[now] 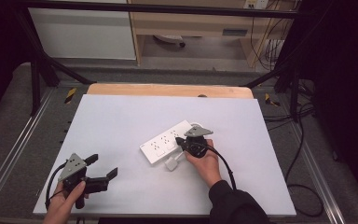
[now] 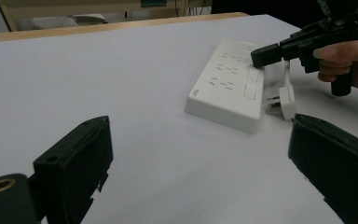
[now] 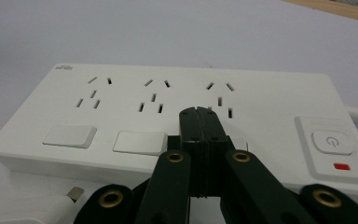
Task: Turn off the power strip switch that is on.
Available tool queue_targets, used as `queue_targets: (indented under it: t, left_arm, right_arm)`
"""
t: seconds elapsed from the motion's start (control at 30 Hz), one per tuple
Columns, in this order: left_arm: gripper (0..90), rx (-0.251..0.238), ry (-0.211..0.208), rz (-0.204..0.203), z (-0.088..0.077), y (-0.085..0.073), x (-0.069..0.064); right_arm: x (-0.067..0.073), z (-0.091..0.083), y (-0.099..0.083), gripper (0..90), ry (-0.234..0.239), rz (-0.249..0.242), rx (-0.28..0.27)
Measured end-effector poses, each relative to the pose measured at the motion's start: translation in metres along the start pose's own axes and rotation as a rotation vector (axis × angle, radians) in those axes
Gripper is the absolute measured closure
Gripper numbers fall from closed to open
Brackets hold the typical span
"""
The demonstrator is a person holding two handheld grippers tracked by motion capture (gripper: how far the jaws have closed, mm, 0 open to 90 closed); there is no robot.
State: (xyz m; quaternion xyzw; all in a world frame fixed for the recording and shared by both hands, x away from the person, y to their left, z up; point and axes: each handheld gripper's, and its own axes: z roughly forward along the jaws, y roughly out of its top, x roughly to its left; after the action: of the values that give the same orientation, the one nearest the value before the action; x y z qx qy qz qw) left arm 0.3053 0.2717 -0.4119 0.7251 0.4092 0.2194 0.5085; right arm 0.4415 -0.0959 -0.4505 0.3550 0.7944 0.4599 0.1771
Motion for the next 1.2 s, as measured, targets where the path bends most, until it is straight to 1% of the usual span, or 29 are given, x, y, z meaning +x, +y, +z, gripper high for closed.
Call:
queue_targets:
  t: [0.3, 0.5, 0.6, 0.73, 0.9, 1.2]
  left_arm:
    - [6.3, -0.002, -0.001, 0.005, -0.0007, 0.0003, 0.0000]
    - [6.3, 0.000, 0.000, 0.006, -0.0003, 0.0001, -0.0004]
    - [6.3, 0.000, -0.001, 0.004, -0.0002, 0.0001, -0.0001]
    - [6.3, -0.001, -0.002, 0.006, -0.0002, 0.0001, -0.0004]
    - [6.3, 0.001, 0.000, 0.005, -0.0002, 0.0001, -0.0002]
    - [6.3, 0.002, 0.001, 0.005, -0.0005, 0.0002, -0.0001]
  right_arm:
    - [0.0008, 0.0003, 0.0003, 90.0, -0.004, -0.003, -0.001]
    - [0.0009, 0.0004, 0.0009, 90.0, -0.001, 0.004, 0.005]
    - [0.0005, 0.0005, 0.0017, 90.0, 0.001, -0.002, 0.005]
    - [-0.0009, 0.0004, 0.0024, 90.0, -0.002, 0.015, -0.001]
    - [-0.0015, -0.0005, 0.0041, 90.0, -0.003, 0.018, -0.003]
    - [-0.0037, -0.0042, 0.0089, 90.0, -0.003, 0.025, -0.025]
